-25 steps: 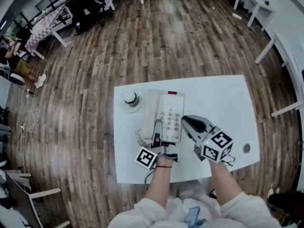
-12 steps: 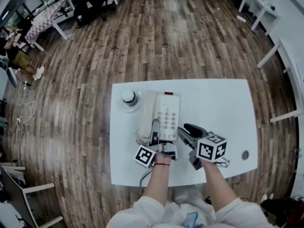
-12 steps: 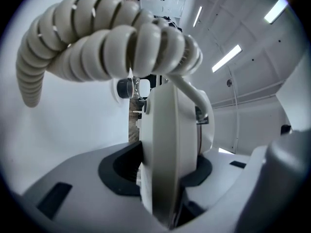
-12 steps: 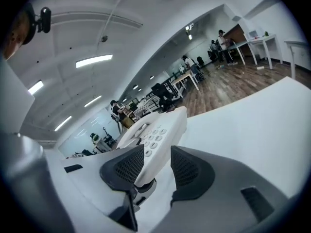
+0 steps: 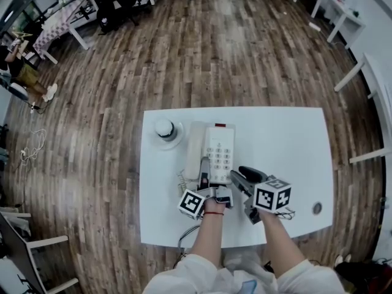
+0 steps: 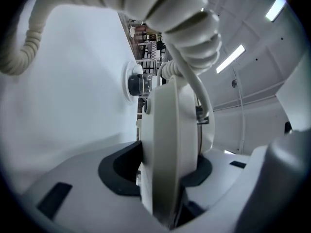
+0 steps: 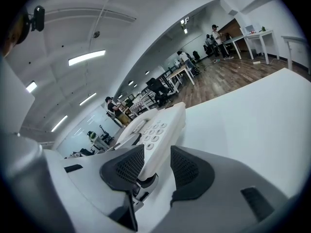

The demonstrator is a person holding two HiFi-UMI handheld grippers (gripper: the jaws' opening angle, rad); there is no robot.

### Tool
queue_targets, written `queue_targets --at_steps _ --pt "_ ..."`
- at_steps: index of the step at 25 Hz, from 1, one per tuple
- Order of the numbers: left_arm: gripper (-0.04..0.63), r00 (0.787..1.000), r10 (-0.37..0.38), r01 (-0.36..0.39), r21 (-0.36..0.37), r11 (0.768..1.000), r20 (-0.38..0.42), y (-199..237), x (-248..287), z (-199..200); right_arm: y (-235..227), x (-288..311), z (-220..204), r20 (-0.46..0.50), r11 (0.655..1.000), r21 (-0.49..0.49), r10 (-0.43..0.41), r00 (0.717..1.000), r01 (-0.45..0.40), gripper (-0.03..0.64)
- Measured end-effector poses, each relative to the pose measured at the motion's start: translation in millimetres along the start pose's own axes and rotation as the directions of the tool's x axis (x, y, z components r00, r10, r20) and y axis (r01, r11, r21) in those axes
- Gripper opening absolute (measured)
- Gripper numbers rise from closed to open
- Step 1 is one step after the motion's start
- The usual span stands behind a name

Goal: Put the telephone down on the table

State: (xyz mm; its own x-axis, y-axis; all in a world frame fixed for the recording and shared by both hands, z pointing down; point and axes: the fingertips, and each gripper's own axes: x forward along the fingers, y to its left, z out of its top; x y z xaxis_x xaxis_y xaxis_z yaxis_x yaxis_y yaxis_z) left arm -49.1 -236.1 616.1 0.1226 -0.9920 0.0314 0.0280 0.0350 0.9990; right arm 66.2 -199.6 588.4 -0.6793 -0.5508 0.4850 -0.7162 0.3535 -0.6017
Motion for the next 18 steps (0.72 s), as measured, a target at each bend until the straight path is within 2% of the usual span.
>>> queue_targets --at_steps 10,15,18 --pt "0.170 0.999 0.032 -0.032 0.015 0.999 0.038 21 18 -1 -21 17 5 -0.001 1.000 -0.022 -0.001 1.000 0.001 0.173" --pt "0.170 0.997 0.058 -0.057 -0.014 0.998 0.050 32 23 -7 -30 25 8 -0.007 1.000 -0.025 -0.014 1.000 0.013 0.173" --pt "0.170 0.997 0.055 -0.055 0.003 0.998 0.046 33 27 -10 -32 30 8 -0.009 0.999 -0.031 -0.017 1.000 0.017 0.172"
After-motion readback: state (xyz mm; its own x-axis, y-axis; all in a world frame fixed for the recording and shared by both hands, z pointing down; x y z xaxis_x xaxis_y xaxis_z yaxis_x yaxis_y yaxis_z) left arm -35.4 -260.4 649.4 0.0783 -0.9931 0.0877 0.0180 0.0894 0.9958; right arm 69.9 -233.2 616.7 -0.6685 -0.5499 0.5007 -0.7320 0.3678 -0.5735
